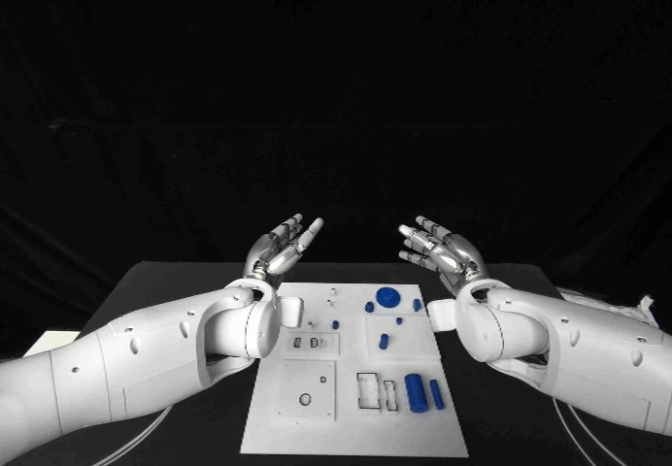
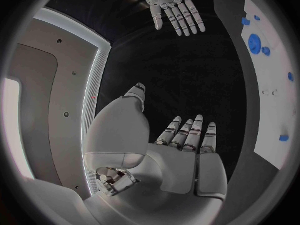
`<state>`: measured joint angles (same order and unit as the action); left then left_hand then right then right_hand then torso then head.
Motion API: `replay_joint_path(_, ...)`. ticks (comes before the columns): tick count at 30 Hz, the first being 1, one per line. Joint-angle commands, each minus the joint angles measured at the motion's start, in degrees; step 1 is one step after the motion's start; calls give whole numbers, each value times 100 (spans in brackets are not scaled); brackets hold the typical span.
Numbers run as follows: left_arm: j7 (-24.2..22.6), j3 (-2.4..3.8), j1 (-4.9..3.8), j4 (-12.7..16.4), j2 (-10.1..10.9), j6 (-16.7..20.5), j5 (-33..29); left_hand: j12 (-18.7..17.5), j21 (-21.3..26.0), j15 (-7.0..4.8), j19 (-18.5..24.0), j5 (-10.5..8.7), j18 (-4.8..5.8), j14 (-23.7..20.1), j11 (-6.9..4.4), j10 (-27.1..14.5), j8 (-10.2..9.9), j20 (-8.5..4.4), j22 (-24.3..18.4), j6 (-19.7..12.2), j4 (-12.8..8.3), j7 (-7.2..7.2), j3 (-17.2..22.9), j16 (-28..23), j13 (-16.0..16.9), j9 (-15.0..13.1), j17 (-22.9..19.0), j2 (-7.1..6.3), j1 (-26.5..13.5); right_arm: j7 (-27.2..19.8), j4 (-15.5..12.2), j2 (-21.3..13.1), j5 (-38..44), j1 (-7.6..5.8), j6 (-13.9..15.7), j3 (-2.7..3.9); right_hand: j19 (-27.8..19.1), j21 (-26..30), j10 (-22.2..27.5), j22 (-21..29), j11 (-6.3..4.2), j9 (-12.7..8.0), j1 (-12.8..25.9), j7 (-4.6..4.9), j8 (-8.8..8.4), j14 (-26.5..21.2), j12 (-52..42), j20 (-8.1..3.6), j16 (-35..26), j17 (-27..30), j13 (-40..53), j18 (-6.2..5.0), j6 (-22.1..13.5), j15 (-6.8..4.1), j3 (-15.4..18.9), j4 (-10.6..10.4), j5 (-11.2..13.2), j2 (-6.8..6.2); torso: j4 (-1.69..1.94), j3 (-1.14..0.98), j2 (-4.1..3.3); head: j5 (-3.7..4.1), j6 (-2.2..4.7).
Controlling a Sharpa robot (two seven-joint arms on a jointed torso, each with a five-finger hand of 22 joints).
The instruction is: Assemble the parts on the task board
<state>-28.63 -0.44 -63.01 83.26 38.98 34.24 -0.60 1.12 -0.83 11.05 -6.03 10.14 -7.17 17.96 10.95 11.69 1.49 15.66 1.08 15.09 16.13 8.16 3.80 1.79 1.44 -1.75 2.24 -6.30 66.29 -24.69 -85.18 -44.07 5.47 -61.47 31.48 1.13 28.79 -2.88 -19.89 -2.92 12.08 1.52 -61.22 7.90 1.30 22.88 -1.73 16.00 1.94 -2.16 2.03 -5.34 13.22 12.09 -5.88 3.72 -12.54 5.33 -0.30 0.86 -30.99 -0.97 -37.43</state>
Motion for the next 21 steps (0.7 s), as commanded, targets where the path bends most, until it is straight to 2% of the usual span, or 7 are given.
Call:
replay_joint_path(1, -33, 1, -21, -35, -33, -566, 59, 50, -40, 39, -16, 51, -154, 107, 40, 113, 45, 111, 15, 149, 79, 448, 42, 51, 20, -21, 20, 14, 281, 382, 96, 23, 636, -24, -1153, 19, 673, -89, -462, -48, 110, 35, -417, 723, 54, 608, -74, 69, 72, -43, 39, -255, 275, 68, -5, 185, -50, 48, -2, 4, 1, 0, -2)
replay_joint_path(5, -33, 1, -21, -36, -33, -567, 59, 152, -132, 138, -271, 31, -119, 688, 255, 645, 102, 118, 73, 461, 58, 518, 135, 186, 81, -56, 104, 181, 348, 487, 169, 34, 793, -44, -1465, 36, 1512, -280, -1503, -137, 198, 93, -756, 732, 138, 2077, -218, 59, 303, -143, 111, -366, 881, 11, -29, 490, 8, -24, -2, 4, 1, 0, -2)
replay_joint_path(9, -33, 1, -21, -36, -33, -567, 59, 372, -554, 276, -1367, 22, 9, 2153, 483, 1877, 229, 113, 291, 1206, 8, 440, 209, 534, 174, -122, 275, 316, 529, 525, 195, 38, 849, -51, -1577, 42, 2145, -548, -3155, -197, -36, 238, -1224, 596, 405, 3195, -575, -55, 572, -190, 215, -485, 2361, -243, -75, 925, 83, -165, -2, 4, 1, 0, -2)
replay_joint_path(10, -249, 0, -23, -43, 165, -657, -195, 399, -695, 236, -1755, 34, -13, 2469, 446, 2219, 261, 114, 351, 1469, -6, 453, 214, 587, 177, -136, 290, 350, 579, 279, 343, -78, 1769, -100, -1085, 55, 2315, -623, -3374, -216, -117, 279, -1297, 544, 490, 3404, -645, -102, 625, -192, 216, -519, 2801, -321, -101, 1003, 91, -173, 9, -1, -21, 71, -91)
replay_joint_path(14, -344, 0, -24, 2, 265, -652, -243, 673, -1417, -126, -3604, 4, -344, 3511, 97, 3802, 550, 57, 630, 2968, -152, 492, 209, 911, 260, -264, 381, 407, 784, 266, 388, -102, 2261, -113, -942, 68, 2800, -781, -3930, -210, -274, 276, -1302, 421, 542, 3956, -611, -288, 588, -143, 151, -523, 3748, -518, -255, 1206, 94, -140, -1, 7, -32, 78, -100)
replay_joint_path(16, -366, 0, -26, 36, 326, -667, -253, 731, -1606, -248, -4040, -5, -358, 3875, -14, 4110, 636, -41, 682, 3424, -209, 484, 202, 1013, 267, -291, 427, 423, 850, 275, 408, -111, 2466, -119, -902, 76, 2930, -825, -4086, -208, -319, 262, -1284, 395, 527, 4104, -577, -349, 563, -146, 154, -525, 3888, -569, -339, 1259, 72, -125, -4, 2, -44, 78, -100)
replay_joint_path(21, -363, 0, -36, 204, 538, -748, -259, 792, -1896, -482, -4756, -7, -346, 4603, -188, 4690, 710, -290, 749, 3884, -315, 368, 202, 1211, 289, -285, 611, 456, 982, 345, 451, -143, 3040, -169, -831, 98, 3247, -985, -4439, -251, -422, 260, -1285, 332, 525, 4434, -541, -505, 550, -154, 162, -526, 4176, -693, -543, 1288, -5, -145, -8, -10, -117, 90, -77)
